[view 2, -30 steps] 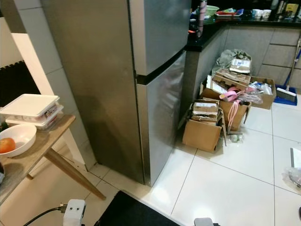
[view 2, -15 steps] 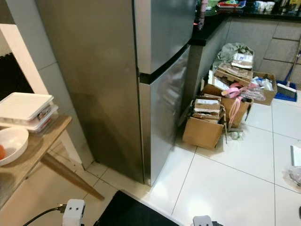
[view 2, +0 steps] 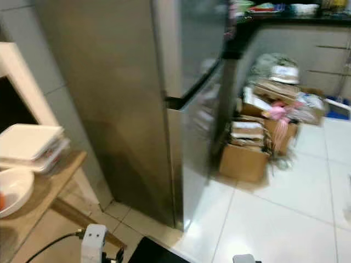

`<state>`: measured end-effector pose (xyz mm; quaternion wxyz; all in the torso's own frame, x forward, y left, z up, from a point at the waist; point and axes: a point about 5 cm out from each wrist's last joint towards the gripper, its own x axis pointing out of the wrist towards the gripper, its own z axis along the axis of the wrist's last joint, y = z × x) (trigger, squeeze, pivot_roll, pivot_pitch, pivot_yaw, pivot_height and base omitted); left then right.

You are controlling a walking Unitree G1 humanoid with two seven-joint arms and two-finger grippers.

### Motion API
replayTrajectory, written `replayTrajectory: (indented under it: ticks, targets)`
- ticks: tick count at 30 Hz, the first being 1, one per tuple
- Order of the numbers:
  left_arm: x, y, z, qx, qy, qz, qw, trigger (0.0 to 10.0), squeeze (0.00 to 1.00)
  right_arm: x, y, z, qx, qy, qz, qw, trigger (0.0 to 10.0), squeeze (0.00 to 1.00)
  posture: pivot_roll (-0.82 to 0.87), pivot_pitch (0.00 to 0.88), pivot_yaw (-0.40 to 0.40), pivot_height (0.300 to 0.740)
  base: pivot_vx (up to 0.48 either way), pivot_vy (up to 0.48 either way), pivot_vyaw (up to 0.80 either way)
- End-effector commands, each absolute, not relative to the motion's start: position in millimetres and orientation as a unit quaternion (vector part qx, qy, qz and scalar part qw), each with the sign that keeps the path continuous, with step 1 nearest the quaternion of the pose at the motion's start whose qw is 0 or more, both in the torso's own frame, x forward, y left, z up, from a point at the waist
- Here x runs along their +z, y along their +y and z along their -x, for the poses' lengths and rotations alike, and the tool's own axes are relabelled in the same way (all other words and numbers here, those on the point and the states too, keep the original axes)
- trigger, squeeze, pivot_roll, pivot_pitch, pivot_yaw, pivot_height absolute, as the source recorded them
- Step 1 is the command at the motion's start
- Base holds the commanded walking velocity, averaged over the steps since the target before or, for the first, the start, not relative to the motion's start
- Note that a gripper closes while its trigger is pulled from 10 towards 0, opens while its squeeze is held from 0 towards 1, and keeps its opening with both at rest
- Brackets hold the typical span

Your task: Restocking fridge

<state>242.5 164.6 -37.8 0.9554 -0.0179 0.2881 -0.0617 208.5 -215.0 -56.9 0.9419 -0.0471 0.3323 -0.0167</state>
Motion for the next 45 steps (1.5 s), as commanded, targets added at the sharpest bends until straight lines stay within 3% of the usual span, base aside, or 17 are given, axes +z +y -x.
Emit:
replayTrajectory:
  ticks: [1,18,28,35,45]
  targets:
    - [-41.8,170.4,-237.6,-0.057,0.302,0.012,0.952,10.0,0.0,-61.5,-208.3,-202.9,-0.013,0.34,0.037,0.94,10.0,0.0,-0.07,0.11,0.069,0.74,0.262,0.0,0.0]
    - [-45.3,160.4,-234.0,-0.097,0.316,-0.014,0.944,10.0,0.0,-62.5,-209.0,-200.4,-0.015,0.342,0.036,0.939,10.0,0.0,-0.07,0.118,0.07,0.74,0.122,0.0,0.0]
    - [-46.8,159.6,-232.0,-0.093,0.32,-0.012,0.943,10.0,0.0,-62.8,-210.0,-199.3,-0.015,0.342,0.037,0.939,10.0,0.0,-0.07,0.122,0.068,0.74,0.0,-0.48,0.0]
    - [-43.8,172.8,-238.3,-0.023,0.315,-0.011,0.949,10.0,0.0,-62.3,-210.6,-200.1,-0.016,0.342,0.037,0.939,10.0,0.0,-0.08,0.118,0.068,0.74,0.0,0.0,0.0]
    - [-29.2,173.9,-259.0,-0.019,0.284,-0.035,0.958,10.0,0.0,-59.8,-209.2,-205.4,-0.014,0.336,0.038,0.941,10.0,0.0,-0.07,0.119,0.067,0.74,0.0,0.0,0.0]
